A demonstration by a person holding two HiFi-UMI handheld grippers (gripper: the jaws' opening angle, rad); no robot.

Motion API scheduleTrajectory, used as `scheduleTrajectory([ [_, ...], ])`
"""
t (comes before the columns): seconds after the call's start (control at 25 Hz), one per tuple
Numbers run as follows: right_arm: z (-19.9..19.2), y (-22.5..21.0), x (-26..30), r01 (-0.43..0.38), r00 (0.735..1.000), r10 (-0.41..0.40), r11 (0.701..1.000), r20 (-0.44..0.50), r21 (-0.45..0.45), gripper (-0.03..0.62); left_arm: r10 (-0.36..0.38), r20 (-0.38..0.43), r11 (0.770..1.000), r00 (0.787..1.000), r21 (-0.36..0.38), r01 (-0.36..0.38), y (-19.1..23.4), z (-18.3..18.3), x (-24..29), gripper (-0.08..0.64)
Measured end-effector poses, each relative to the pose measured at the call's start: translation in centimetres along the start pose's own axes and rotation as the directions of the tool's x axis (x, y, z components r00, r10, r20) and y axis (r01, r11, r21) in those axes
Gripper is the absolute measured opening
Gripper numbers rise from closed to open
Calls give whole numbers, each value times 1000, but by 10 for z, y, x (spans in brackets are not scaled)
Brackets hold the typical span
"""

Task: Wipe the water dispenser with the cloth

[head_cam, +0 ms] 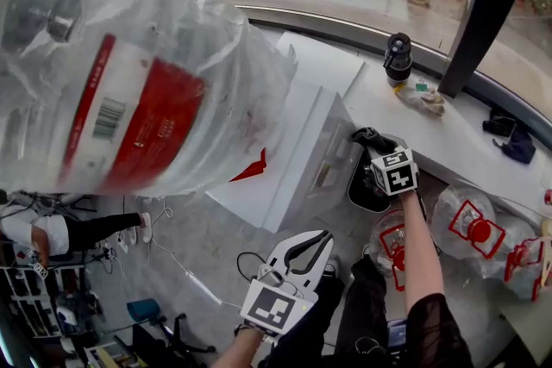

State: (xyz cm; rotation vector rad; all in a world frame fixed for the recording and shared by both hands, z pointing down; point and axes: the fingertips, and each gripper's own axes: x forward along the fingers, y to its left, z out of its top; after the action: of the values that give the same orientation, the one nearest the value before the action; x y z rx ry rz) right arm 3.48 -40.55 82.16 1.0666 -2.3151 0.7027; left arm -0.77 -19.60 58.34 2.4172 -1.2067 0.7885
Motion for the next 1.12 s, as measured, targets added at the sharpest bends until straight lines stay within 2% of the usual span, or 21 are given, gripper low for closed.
scheduleTrajectory([
  [0.24, -4, 17, -62, -17, 999, 15, 998, 38, 62, 105, 8, 21, 1000, 1000, 16, -9, -6, 5, -18, 23],
  [0.44, -9, 62, -129, -77, 995, 68, 989, 73, 128, 104, 36, 17, 999, 999, 4, -36, -8, -3, -52, 23],
  [0.64, -6, 119, -197, -168, 985, 162, 977, 59, 127, 104, 101, 25, 993, 995, -66, -99, -9, -14, -95, 23],
  [0.8, 18, 157, -245, -234, 971, 228, 967, 70, 97, 106, 167, 51, 982, 985, -92, -162, -6, -11, -123, 23],
  [0.96, 41, 190, -277, -281, 957, 277, 959, 82, 46, 106, 220, 83, 964, 972, -170, -204, -7, -13, -146, 23],
  [1.12, 56, 219, -301, -318, 945, 315, 948, 89, 19, 106, 257, 113, 952, 960, -201, -231, -12, -10, -171, 23],
])
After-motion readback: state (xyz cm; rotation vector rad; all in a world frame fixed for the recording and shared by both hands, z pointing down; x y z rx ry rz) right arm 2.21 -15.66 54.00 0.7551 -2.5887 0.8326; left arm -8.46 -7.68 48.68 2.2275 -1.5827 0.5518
